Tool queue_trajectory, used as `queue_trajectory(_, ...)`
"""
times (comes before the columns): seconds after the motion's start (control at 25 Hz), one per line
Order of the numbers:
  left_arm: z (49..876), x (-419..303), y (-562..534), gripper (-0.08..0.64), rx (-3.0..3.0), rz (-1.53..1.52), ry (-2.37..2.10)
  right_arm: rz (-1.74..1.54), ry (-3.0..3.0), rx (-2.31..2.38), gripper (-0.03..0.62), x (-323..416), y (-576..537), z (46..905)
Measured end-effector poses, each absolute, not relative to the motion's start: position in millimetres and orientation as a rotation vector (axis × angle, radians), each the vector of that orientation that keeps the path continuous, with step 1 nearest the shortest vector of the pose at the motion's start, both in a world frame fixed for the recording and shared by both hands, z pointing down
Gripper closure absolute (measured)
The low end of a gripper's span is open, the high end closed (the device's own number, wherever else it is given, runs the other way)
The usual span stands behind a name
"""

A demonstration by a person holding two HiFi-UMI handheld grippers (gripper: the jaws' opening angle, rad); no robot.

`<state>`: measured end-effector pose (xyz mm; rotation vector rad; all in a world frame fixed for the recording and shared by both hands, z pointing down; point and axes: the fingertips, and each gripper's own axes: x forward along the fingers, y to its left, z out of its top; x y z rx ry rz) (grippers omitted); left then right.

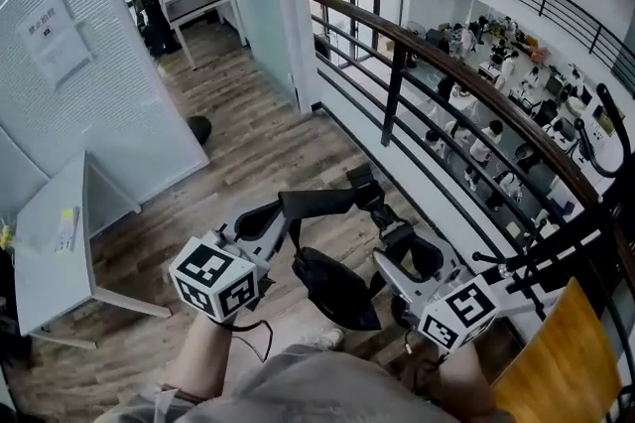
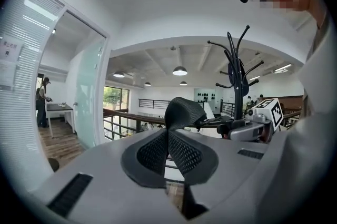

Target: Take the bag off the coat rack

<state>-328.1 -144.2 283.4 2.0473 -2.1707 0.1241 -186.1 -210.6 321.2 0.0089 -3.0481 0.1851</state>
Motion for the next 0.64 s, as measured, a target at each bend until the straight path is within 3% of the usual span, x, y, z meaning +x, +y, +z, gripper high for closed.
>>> queue_trajectory(0.4,294.0,-323.5,-145.1,0.540,1.996,0.120,-2.163,0.196,-3.005,-0.037,0.362,-181.1,-214.2,331.4)
queue_trajectory(0.64,350.0,-294.7,-135.3,0.540,2.037,0.150,-2.151,0.174,-3.022,-0.012,0.362,-151.9,-199.9,392.2)
